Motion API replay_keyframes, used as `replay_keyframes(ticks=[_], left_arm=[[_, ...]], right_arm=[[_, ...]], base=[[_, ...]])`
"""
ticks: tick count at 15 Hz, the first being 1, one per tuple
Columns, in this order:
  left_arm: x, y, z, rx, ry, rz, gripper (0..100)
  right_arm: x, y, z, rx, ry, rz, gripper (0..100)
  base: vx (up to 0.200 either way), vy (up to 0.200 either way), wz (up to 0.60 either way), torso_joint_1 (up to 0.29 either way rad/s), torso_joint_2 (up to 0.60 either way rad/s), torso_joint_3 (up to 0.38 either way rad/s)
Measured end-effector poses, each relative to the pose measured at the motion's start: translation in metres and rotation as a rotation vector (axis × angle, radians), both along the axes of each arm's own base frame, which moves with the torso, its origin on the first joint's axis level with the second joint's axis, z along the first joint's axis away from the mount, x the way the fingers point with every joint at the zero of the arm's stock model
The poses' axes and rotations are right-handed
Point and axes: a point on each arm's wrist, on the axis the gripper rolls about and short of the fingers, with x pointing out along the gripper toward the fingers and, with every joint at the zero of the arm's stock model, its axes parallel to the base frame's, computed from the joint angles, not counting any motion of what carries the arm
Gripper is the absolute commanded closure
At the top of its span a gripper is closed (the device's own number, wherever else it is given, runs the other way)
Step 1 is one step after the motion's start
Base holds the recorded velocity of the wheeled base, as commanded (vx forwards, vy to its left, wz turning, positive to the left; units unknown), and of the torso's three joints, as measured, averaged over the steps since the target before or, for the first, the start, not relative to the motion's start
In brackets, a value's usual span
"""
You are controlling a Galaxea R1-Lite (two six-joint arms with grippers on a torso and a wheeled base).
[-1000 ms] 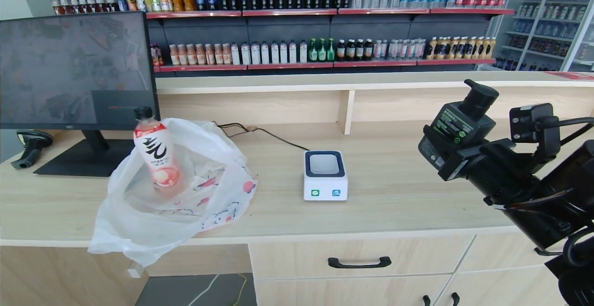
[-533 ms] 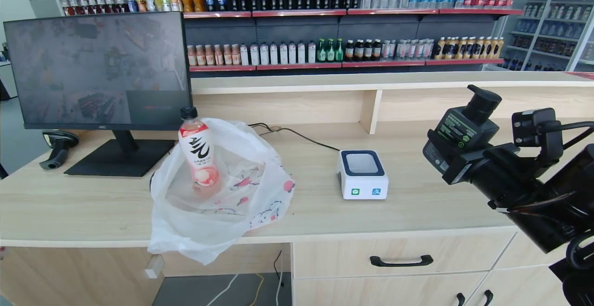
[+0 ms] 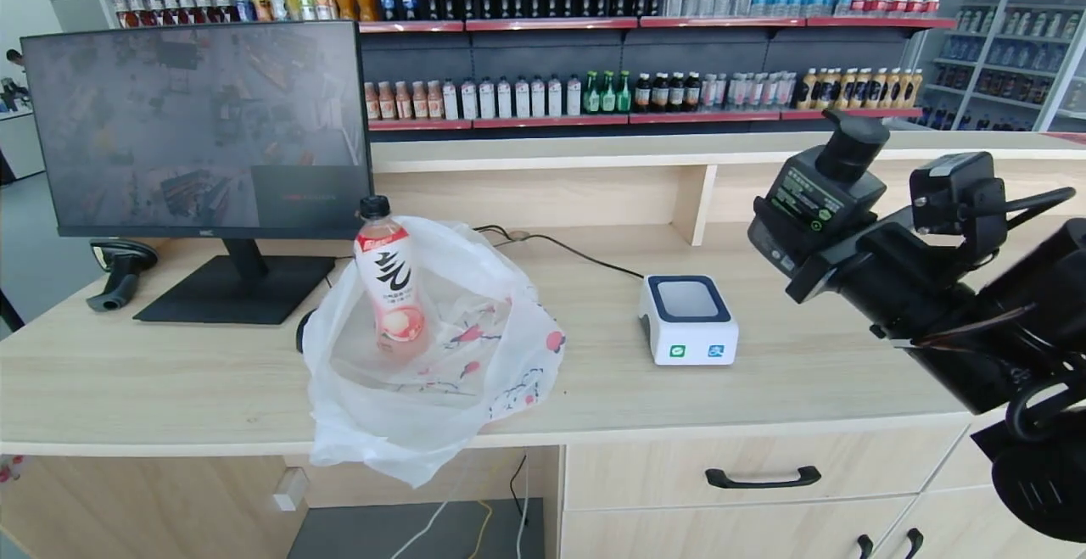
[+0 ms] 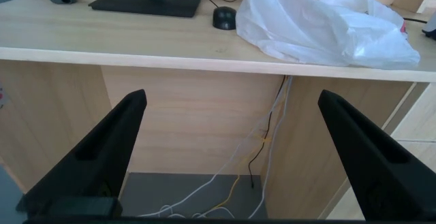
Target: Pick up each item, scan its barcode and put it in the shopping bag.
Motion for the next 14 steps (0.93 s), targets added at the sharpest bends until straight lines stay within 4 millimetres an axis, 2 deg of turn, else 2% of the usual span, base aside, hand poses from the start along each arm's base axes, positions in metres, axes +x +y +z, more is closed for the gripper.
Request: replay_keyframes(ticks=[4,9,14], left_arm=[[0.0,0.0,0.0,-0.002,0.0,0.0,0],[0.0,0.0,0.0,-0.003,0.0,0.0,0],[0.0,0.0,0.0,-0.003,-0.001,0.0,0]], right_arm=[[0.016,0.007,-0.009,-0.129,-0.044,0.052,100],[0.05,0.018,-0.014,-0.405,-0.255,0.076,100],[0.062,0.02,-0.031,-0.498,-0.282,0.108,100]], base=[[0.0,0.0,0.0,0.0,0.0,0.0],[0.0,0.0,0.0,0.0,0.0,0.0],[0.0,0.0,0.0,0.0,0.0,0.0]])
